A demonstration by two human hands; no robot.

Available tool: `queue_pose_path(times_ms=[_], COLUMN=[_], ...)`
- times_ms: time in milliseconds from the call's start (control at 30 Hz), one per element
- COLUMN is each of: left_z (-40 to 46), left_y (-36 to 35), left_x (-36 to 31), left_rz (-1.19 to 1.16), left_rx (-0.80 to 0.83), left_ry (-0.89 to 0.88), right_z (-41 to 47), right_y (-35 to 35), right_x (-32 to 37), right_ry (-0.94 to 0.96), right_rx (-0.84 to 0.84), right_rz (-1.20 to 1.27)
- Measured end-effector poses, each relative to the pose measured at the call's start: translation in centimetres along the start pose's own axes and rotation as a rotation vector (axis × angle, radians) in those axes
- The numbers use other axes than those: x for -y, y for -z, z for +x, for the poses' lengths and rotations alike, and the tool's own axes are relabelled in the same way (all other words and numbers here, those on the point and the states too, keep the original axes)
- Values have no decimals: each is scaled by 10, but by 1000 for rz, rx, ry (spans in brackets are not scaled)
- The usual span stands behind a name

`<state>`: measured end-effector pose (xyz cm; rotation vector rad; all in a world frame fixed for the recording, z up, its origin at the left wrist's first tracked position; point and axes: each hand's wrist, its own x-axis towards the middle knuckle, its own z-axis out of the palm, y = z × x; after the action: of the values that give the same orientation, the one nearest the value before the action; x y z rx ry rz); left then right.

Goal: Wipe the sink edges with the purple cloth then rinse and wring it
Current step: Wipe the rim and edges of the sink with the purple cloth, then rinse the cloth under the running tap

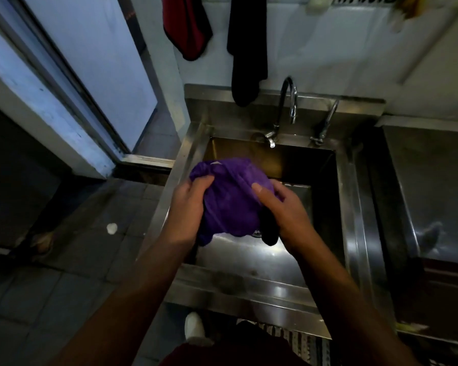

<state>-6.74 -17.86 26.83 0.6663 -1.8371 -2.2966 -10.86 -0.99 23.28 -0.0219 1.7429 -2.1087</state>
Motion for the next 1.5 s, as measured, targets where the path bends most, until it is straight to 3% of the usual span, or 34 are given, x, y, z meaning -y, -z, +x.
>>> queue_pose_path(times_ms=[267,467,600,700,833,1100,1267,1367,1500], left_z=[7,9,13,14,10,7,14,25,39], left_y=[8,29,43,46,38,21,-2,-12,-29], left_x=[6,14,11,9,9,12,12,20,40], left_rz=[166,250,29,-116,-164,-196,-197,-89,200], left_rx=[-26,259,512,608,548,375,369,355,381], left_ry=[-21,212,406,438,364,260,240,138,-13], right_z=[-28,-49,-64,-73,-86,-89,-66,-50,-23], right_y=[-11,-25,-38,-50,-61,-35,-21,-7,21], right_x=[32,40,39,33,21,-11,-27,-30,-38], right_ry=[220,284,269,251,234,95,-71,-70,-31], right_rx=[-121,-185,-221,-189,-202,-445,-264,-249,-396], right_rz=[-87,-138,-137,-185,-168,-253,-14,107,51])
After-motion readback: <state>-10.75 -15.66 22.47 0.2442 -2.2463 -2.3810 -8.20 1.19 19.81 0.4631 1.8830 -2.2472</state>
